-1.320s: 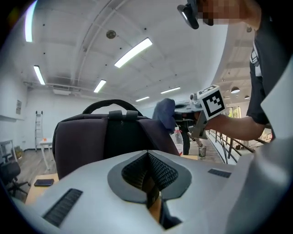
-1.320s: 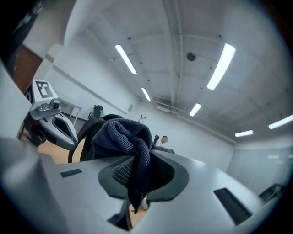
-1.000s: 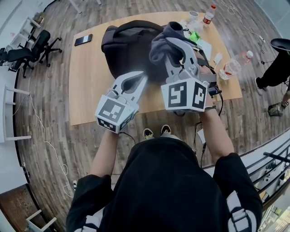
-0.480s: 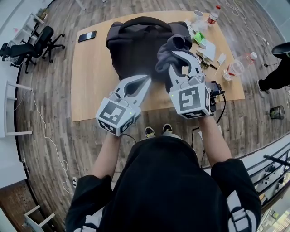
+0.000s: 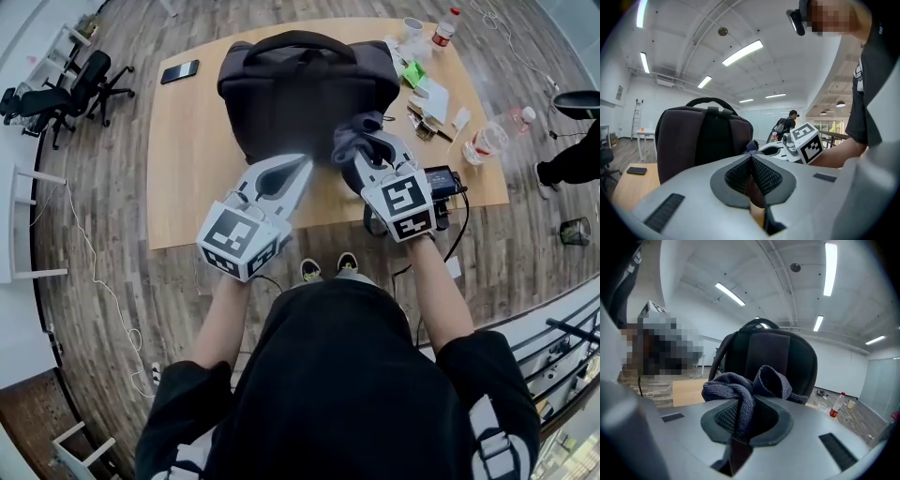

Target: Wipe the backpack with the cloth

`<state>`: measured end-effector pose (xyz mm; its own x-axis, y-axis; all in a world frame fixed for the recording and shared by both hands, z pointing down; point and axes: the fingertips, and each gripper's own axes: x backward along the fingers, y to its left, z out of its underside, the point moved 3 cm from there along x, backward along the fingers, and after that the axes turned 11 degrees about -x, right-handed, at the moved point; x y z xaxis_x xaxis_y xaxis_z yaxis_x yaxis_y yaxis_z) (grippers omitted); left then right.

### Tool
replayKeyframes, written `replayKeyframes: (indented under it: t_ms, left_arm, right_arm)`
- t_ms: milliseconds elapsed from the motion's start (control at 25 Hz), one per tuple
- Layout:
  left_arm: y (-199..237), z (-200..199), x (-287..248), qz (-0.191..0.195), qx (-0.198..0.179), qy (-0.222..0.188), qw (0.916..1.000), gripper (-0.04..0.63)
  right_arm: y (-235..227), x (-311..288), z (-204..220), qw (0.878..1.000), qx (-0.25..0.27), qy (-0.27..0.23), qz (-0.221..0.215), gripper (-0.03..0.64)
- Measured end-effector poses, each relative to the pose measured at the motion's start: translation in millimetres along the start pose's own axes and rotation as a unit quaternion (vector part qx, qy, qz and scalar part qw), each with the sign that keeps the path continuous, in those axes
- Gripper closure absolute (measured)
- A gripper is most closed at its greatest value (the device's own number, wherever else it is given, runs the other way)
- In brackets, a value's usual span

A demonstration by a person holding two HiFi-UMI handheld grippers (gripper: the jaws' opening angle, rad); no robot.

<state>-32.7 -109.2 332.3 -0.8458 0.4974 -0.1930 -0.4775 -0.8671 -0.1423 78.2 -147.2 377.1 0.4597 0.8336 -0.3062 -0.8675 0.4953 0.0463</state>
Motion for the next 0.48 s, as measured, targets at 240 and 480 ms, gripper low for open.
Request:
replayKeyframes:
  t_ms: [240,480]
  left_arm:
    - [1.1,2.7,-3.7,0.0,0.003,0.004,1.0,0.58]
    - [1.9,8.1,-4.2,-0.005,0.01,0.01,0.9999,0.578]
  right_arm:
    - [-9.7,-14.9,50.8,0.998,-0.036,0.044,-0.002,0.566]
    - [-17.4,-32.4,117.7,0.995,-0.049,0.092,0.0,0.568]
